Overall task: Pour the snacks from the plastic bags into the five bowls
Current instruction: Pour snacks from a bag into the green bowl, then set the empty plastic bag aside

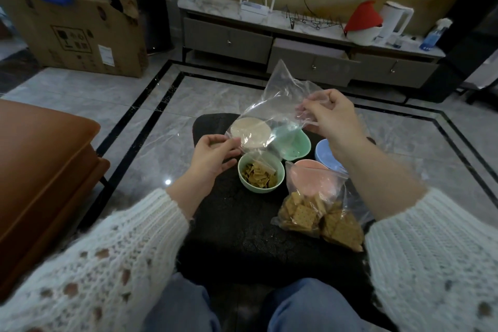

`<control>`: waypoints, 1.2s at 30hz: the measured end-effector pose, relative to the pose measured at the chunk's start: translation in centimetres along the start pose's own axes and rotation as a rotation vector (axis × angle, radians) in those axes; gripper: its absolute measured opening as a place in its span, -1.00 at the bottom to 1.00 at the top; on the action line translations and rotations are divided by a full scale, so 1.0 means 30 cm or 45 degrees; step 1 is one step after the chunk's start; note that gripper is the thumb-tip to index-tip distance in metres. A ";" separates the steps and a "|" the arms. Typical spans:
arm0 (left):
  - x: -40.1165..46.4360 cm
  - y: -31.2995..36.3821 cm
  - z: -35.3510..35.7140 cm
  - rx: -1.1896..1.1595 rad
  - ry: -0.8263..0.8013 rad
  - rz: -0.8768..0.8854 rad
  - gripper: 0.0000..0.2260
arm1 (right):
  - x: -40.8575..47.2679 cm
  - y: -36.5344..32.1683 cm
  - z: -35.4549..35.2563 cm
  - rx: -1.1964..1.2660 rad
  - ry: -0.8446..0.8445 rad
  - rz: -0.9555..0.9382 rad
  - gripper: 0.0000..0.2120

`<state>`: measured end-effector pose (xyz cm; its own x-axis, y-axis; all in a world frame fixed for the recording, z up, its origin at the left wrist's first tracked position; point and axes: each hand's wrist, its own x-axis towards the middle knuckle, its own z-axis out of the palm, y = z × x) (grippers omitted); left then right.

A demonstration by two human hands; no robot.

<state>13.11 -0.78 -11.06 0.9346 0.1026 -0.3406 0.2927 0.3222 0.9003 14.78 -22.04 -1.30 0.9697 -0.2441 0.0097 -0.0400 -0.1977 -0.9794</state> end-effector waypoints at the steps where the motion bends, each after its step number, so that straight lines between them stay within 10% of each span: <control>1: -0.028 0.016 -0.014 0.016 -0.029 0.018 -0.63 | -0.008 -0.010 0.009 0.027 -0.014 0.018 -0.88; 7: -0.198 0.108 -0.166 0.241 -0.152 0.162 -0.90 | -0.083 -0.076 0.137 0.281 -0.175 0.178 -0.88; 15: -0.400 0.132 -0.499 -0.037 0.141 0.134 -0.96 | -0.332 0.006 0.463 -0.202 -0.711 0.299 -0.07; 23: -0.573 -0.057 -0.829 -0.209 0.454 -0.010 -0.98 | -0.605 0.173 0.775 -0.197 -0.836 0.406 -0.64; 36: -0.731 -0.490 -1.131 -0.266 0.843 -0.380 -0.90 | -0.879 0.439 1.044 -0.275 -1.153 0.749 -0.92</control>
<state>-18.56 24.16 -26.02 0.4859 0.5057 -0.7128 0.4082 0.5899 0.6967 -3.78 11.52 -20.76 0.5993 0.4146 -0.6848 -0.5093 -0.4626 -0.7257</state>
